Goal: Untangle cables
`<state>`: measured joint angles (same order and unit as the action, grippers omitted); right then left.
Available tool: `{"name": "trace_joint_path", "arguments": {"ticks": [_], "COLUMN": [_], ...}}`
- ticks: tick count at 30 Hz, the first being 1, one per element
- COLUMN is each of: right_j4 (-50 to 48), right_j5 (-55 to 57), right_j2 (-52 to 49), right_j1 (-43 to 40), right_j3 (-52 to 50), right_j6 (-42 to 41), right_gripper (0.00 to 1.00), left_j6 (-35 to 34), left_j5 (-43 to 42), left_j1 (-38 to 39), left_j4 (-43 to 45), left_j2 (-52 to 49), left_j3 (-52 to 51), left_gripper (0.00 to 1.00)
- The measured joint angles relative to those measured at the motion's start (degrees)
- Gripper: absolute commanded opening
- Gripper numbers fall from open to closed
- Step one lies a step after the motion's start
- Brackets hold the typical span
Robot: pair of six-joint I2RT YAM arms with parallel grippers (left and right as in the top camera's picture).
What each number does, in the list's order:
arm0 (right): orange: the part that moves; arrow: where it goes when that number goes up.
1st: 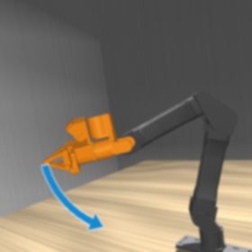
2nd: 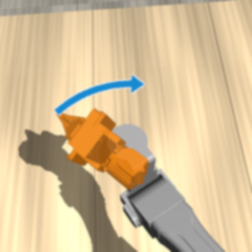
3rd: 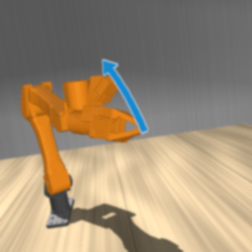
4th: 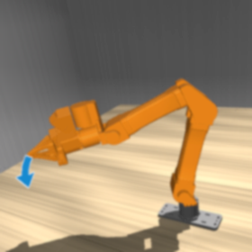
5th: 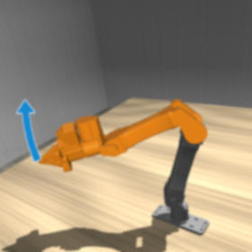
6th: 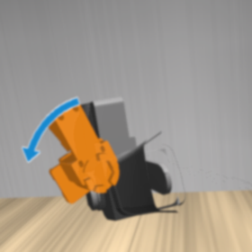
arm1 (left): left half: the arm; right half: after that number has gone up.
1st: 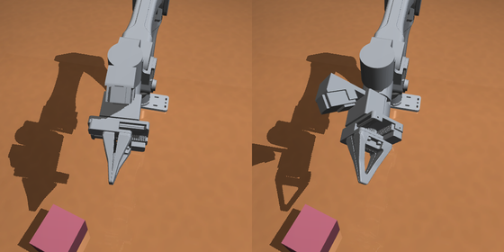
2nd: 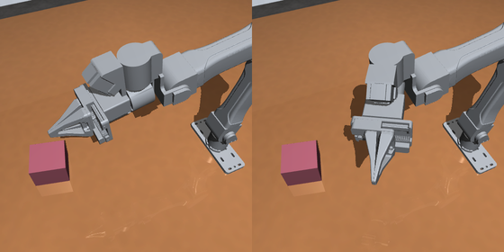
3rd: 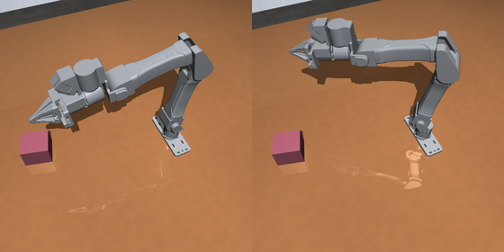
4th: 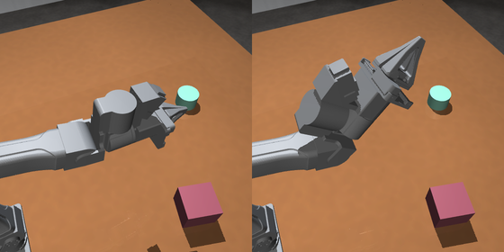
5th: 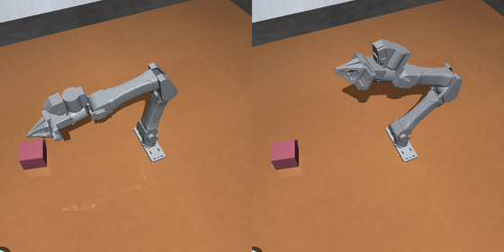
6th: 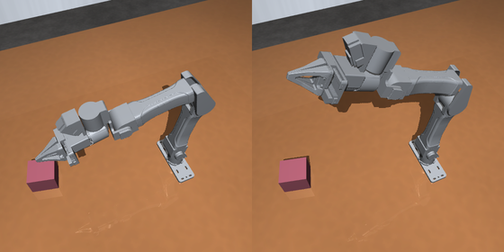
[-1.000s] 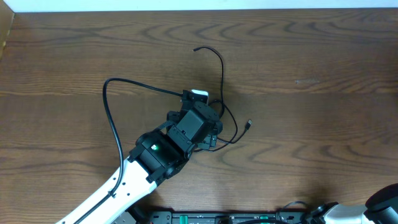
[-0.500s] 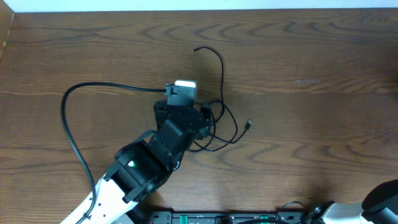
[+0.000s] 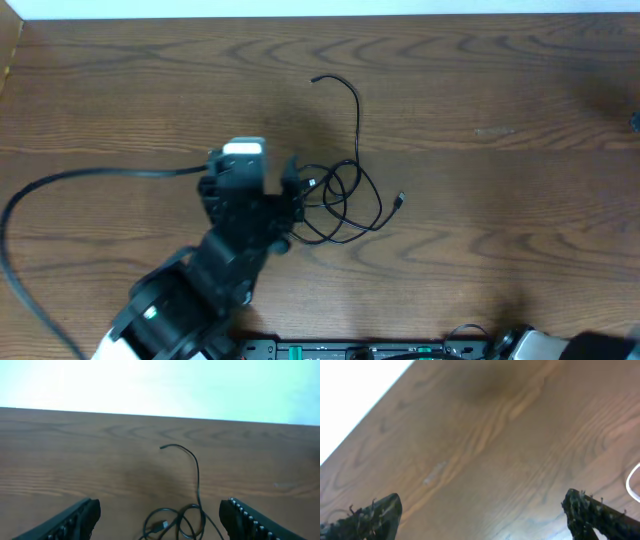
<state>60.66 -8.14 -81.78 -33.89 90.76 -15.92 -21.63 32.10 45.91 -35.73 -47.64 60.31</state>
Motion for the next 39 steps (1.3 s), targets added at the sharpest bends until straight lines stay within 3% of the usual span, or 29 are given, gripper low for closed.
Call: {"name": "trace_joint_path", "arguments": {"ticks": [6, 12, 20, 26, 39], "right_j4": [-5.38, -9.44, -10.49, -13.46, -16.17], "right_j5": [-0.04, -0.24, -3.58, -8.48, -9.44], "right_j2": [10.32, 20.04, 23.67, 23.76, 23.26], "right_j1": [6.08, 14.82, 21.2, 28.98, 35.85], "right_j3": [-5.01, -18.58, -33.07, -39.26, -39.89], "right_j6": [5.62, 6.75, 4.31, 8.63, 13.2], "right_gripper": [0.99, 0.99, 0.99, 0.99, 0.99], "left_j6": [-0.33, -4.68, -13.03, -17.73, -15.39], "left_j5": [5.55, 12.68, 15.23, 13.31, 3.69], "left_j1": [0.02, -0.04, -0.04, -0.04, -0.04], "left_j4": [-7.67, -17.2, -26.29, -27.8, -26.69], "left_j2": [6.47, 9.86, 10.73, 10.73, 10.71], "left_j3": [0.02, 0.02, 0.02, 0.02, 0.02], "left_gripper": [0.81, 0.81, 0.81, 0.88, 0.94]}}
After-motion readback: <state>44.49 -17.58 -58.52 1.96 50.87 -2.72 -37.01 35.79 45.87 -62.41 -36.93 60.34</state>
